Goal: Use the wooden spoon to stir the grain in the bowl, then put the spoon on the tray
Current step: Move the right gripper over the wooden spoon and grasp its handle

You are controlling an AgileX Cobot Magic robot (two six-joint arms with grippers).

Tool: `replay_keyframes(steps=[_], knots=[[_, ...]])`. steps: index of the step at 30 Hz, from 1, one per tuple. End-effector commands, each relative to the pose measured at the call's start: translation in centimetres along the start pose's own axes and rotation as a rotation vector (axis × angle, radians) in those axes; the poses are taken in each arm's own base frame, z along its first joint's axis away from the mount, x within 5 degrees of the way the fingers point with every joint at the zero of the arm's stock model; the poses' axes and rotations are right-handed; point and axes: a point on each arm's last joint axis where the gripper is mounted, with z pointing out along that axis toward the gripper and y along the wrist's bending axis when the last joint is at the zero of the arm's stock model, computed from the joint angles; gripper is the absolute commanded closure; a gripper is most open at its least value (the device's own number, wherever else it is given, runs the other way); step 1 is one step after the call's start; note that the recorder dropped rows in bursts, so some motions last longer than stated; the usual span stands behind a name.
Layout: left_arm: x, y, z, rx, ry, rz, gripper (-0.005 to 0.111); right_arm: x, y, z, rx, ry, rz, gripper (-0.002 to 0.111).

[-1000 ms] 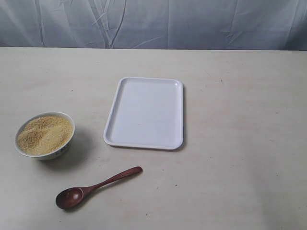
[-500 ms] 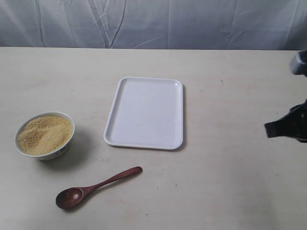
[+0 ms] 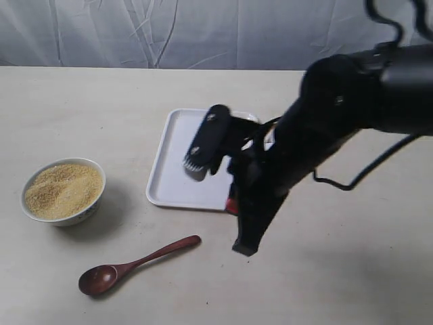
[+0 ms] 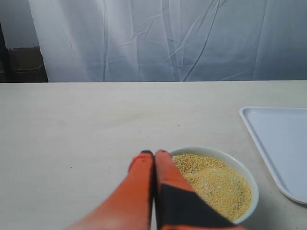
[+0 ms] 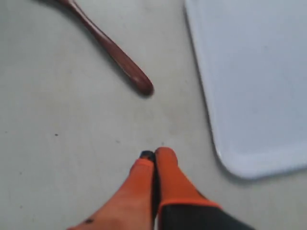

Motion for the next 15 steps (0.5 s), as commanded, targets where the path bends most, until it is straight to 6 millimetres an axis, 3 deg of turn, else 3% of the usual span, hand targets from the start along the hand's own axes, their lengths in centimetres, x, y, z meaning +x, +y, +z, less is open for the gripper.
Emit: replay_keyframes(steps=[1, 3, 8, 11, 15], knots=[[0.1, 0.0, 0.0, -0.002, -0.004, 0.002, 0.106, -3.4, 1.3, 2.6, -0.049, -0.001, -0.198, 0.108], [0.1, 0.0, 0.0, -0.002, -0.004, 0.002, 0.106, -4.4, 1.7, 3.7, -0.063, 0.003, -0.245, 0.101], [0.1, 0.0, 0.0, -0.002, -0.004, 0.002, 0.106, -6.5, 2.7, 6.2, -0.069, 0.007, -0.382, 0.063], [0.1, 0.0, 0.0, -0.002, -0.004, 0.002, 0.106, -6.7, 3.3, 7.8, -0.062, 0.045, -0.52, 0.061], [0.1, 0.0, 0.0, -0.002, -0.004, 0.002, 0.106, -6.4, 3.6, 9.5, -0.059, 0.081, -0.581, 0.061]])
